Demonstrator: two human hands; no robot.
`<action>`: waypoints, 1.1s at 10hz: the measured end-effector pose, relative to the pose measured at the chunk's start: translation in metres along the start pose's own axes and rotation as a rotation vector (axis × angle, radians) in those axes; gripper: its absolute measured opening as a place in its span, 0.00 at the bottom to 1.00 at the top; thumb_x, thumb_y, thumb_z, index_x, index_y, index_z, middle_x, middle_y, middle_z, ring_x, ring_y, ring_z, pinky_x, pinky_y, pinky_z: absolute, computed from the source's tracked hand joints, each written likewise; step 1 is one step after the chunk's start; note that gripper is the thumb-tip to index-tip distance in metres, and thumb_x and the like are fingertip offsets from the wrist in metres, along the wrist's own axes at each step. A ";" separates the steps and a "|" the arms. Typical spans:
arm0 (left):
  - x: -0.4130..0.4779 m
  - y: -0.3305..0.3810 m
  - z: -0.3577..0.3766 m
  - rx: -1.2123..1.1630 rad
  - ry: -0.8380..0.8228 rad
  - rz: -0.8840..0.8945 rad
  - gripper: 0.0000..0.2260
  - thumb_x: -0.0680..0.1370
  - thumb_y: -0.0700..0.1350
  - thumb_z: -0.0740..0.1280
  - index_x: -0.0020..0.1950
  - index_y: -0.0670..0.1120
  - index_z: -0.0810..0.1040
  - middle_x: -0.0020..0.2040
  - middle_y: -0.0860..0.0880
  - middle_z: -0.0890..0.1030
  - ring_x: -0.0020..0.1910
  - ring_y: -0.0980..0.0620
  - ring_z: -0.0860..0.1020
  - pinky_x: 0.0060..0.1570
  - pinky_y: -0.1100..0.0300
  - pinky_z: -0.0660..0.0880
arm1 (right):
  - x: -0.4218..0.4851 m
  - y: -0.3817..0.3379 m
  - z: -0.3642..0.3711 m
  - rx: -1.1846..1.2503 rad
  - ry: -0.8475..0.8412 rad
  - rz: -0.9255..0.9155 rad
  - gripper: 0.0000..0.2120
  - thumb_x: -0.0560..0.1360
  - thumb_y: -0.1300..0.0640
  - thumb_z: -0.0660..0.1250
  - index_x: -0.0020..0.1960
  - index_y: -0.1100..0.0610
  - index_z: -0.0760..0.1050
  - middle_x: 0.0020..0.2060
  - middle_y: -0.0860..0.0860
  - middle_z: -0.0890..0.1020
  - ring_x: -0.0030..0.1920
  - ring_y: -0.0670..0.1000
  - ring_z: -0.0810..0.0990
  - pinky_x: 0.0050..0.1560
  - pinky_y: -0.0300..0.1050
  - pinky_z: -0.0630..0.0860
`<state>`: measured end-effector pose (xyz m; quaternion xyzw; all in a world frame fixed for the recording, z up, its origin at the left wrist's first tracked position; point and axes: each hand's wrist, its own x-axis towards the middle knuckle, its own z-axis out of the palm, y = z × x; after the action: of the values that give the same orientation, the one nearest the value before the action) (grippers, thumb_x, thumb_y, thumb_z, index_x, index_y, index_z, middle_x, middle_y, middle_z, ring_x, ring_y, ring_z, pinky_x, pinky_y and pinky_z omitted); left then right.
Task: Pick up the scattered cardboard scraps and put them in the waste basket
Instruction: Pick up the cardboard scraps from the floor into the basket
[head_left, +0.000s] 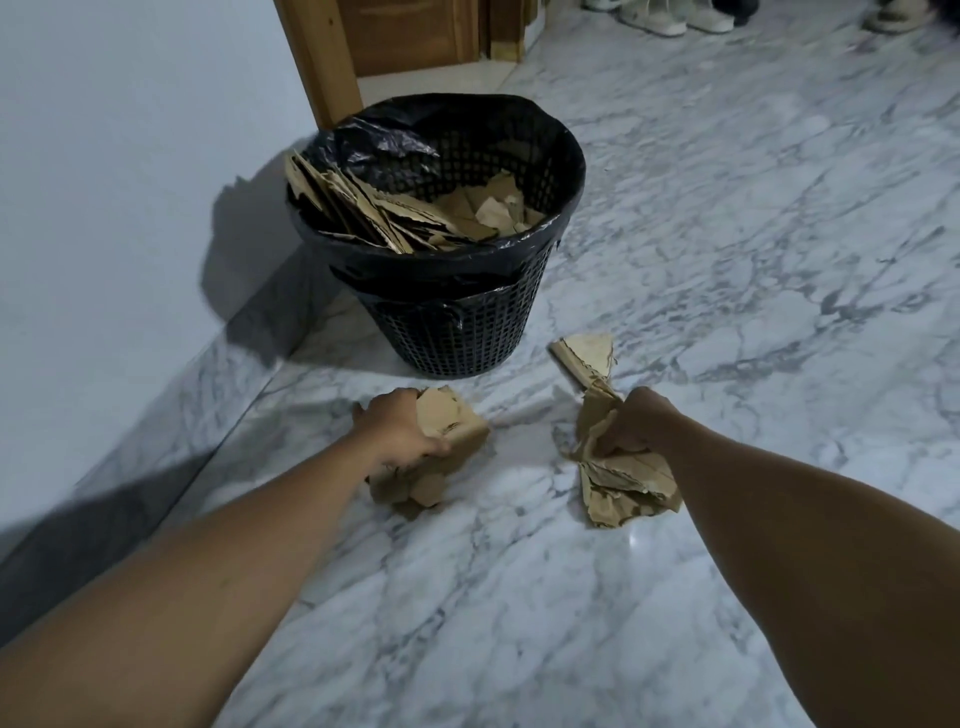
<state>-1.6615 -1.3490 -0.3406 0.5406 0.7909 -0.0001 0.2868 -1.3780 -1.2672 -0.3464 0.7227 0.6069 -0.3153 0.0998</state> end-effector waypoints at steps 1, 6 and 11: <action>0.003 -0.007 0.002 -0.020 -0.041 -0.035 0.41 0.66 0.58 0.80 0.72 0.43 0.68 0.64 0.44 0.76 0.62 0.44 0.74 0.61 0.52 0.73 | -0.002 0.002 0.001 0.000 0.014 -0.003 0.24 0.60 0.52 0.82 0.45 0.59 0.71 0.38 0.54 0.76 0.40 0.53 0.76 0.34 0.40 0.71; 0.035 0.021 0.021 -0.041 -0.070 0.055 0.50 0.66 0.56 0.81 0.79 0.42 0.59 0.76 0.42 0.65 0.72 0.42 0.68 0.65 0.55 0.68 | 0.027 -0.031 -0.021 0.558 -0.029 0.006 0.11 0.68 0.58 0.76 0.46 0.59 0.78 0.38 0.52 0.78 0.37 0.51 0.77 0.41 0.41 0.71; 0.071 0.018 0.031 -0.063 -0.207 0.004 0.46 0.61 0.61 0.81 0.72 0.44 0.67 0.68 0.46 0.74 0.64 0.44 0.74 0.57 0.56 0.73 | 0.073 -0.072 0.009 0.361 0.265 0.155 0.22 0.72 0.48 0.61 0.61 0.60 0.69 0.63 0.57 0.64 0.62 0.61 0.67 0.63 0.54 0.71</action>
<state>-1.6499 -1.2904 -0.3926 0.5298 0.7556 -0.0308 0.3839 -1.4435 -1.1948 -0.3784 0.8083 0.4912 -0.3124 -0.0880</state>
